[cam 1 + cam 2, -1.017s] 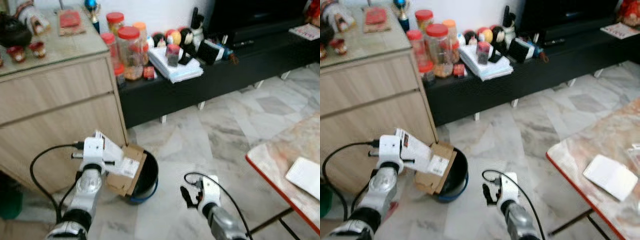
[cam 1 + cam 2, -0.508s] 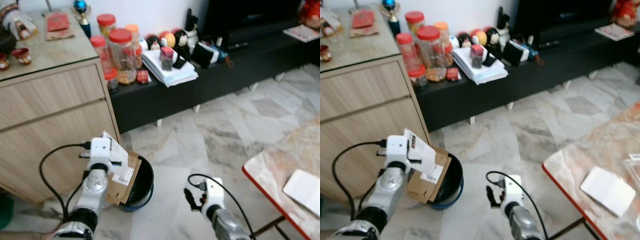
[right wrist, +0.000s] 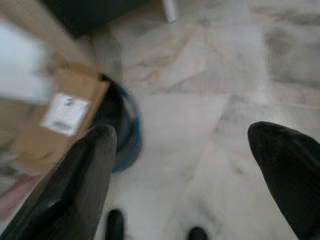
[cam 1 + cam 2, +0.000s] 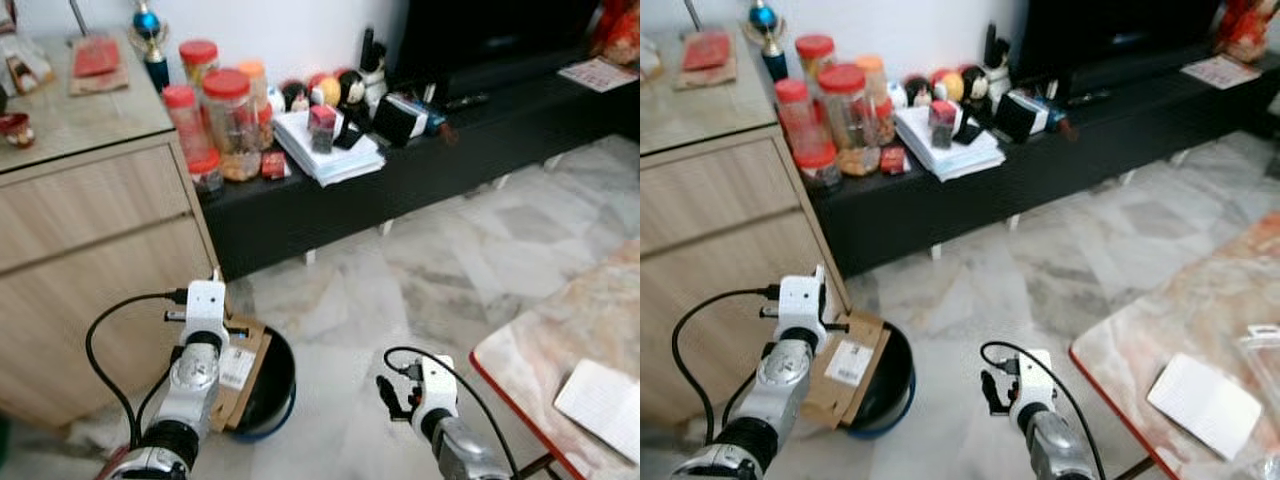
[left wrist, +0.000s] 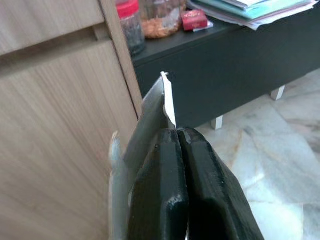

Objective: Picking trash to rubbish bin

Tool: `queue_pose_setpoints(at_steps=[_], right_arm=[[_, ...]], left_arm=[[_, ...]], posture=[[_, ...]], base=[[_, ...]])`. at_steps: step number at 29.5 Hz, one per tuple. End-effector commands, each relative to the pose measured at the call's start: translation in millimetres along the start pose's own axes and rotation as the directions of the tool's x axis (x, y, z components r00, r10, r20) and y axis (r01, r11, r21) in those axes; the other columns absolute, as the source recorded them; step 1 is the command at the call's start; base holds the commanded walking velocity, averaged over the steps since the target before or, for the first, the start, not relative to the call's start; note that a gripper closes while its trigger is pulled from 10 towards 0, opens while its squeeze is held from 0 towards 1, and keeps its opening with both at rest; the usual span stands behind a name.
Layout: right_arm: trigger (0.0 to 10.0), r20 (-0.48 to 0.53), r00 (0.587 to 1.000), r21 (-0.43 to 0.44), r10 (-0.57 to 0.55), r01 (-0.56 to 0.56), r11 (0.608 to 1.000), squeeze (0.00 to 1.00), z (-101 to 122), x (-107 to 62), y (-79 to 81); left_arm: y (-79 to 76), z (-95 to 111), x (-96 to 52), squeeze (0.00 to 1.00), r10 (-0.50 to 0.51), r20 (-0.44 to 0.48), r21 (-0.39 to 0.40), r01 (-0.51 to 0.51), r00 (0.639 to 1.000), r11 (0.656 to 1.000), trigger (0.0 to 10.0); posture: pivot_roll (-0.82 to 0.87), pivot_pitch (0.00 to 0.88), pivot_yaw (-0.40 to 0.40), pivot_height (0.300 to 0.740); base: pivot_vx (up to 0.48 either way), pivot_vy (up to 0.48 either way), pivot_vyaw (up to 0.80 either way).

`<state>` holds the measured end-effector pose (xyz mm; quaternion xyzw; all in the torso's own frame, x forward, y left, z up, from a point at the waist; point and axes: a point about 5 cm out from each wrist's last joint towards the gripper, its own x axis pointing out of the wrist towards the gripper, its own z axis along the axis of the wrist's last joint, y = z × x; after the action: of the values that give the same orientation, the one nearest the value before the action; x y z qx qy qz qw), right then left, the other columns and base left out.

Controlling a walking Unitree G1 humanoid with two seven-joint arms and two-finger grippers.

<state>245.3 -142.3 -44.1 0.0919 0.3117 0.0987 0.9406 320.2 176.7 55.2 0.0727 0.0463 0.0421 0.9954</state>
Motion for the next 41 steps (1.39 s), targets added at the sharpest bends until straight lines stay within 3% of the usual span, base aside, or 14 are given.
queue_pose_setpoints(at_steps=[1, 6, 8, 18, 27, 41], right_arm=[[10.0, -0.001, 0.998, 0.022, 0.06, -0.06, 0.998, 0.0, 2, 2.6, 8.8], [10.0, 0.0, 0.977, 0.051, 0.212, -0.212, 0.976, 0.0, 7, 6.6, 24.8], [10.0, 0.012, 0.95, 0.075, 0.312, -0.312, 0.947, 0.0, 12, 8.2, 34.4], [10.0, 0.036, 0.862, 0.095, 0.505, -0.506, 0.857, 0.0, 24, 10.0, 54.7], [10.0, 0.033, 0.842, 0.1, 0.538, -0.539, 0.837, 0.0, 24, 9.1, 56.9], [10.0, 0.028, 0.843, 0.1, 0.537, -0.537, 0.838, 0.0, 21, 7.2, 52.6]], left_arm=[[1.3, -4, -1.5, 0.0, -0.018, -0.022, -0.023, 0.017, 1.0, 1.0, 10.0], [-1.5, -11, -2.7, 0.0, -0.046, -0.065, -0.076, 0.041, 0.997, 0.996, 10.0], [-4.3, -18, -4.7, 0.0, -0.079, -0.109, -0.106, 0.067, 0.991, 0.992, 10.0], [-10.2, -38, -13.7, 0.0, -0.132, -0.21, -0.149, 0.102, 0.969, 0.984, 10.0], [-7.1, -39, -13.9, 0.0, -0.122, -0.209, -0.127, 0.097, 0.97, 0.987, 10.0], [-6.0, -29, -6.9, 0.0, -0.148, -0.165, -0.062, 0.14, 0.975, 0.988, 10.0]], posture=[[0.03, 0.118, -0.041, 0.74], [0.03, 0.118, -0.041, 0.74], [0.02, 0.12, -0.042, 0.74], [0.02, 0.119, -0.044, 0.74], [0.02, 0.122, -0.052, 0.74], [0.01, 0.128, -0.057, 0.74]], base=[[0.0, 0.0, 0.0], [0.0, 0.0, 0.0], [0.0, 0.0, 0.0], [0.0, 0.0, 0.0], [0.0, 0.0, 0.0], [0.0, 0.0, 0.0]])
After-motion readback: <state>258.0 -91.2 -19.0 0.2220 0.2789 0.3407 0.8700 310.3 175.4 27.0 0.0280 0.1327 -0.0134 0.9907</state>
